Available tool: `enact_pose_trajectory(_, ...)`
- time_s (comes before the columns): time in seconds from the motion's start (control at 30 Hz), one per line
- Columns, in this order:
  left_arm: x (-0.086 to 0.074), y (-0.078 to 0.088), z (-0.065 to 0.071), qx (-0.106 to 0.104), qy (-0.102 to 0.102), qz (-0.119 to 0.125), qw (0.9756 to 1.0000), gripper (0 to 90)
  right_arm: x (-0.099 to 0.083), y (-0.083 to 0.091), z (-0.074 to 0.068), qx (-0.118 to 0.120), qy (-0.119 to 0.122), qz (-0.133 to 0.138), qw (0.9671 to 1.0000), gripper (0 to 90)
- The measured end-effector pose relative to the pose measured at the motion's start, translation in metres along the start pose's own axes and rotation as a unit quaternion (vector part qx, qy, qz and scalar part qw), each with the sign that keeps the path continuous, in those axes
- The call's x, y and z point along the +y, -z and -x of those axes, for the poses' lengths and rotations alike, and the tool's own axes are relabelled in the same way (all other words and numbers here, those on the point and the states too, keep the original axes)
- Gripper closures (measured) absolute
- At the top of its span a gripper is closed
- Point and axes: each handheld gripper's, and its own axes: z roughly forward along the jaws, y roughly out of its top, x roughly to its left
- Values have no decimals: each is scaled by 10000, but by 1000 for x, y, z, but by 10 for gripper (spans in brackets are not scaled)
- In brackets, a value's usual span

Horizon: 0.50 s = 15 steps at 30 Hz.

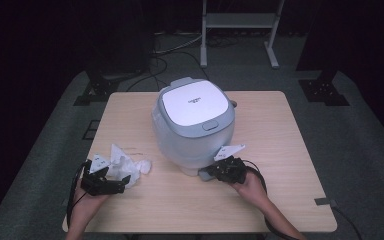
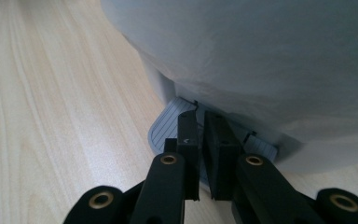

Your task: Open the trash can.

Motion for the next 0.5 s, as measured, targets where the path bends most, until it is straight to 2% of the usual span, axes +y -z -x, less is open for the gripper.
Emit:
enact_pose_trajectory(0.23,-1,0,-1,-1,23,-30,10000,32,-2,-1,-2,-149,94,36,9998,864)
enact_pose_trajectory(0.4,-1,-1,0,-9,21,-62,10000,32,-5,-3,-9,-352,336,60,9988,865)
enact_pose_trajectory(0.5,-1,0,0,-25,4,-53,10000,32,-7,-4,-12,-410,372,69,9984,884)
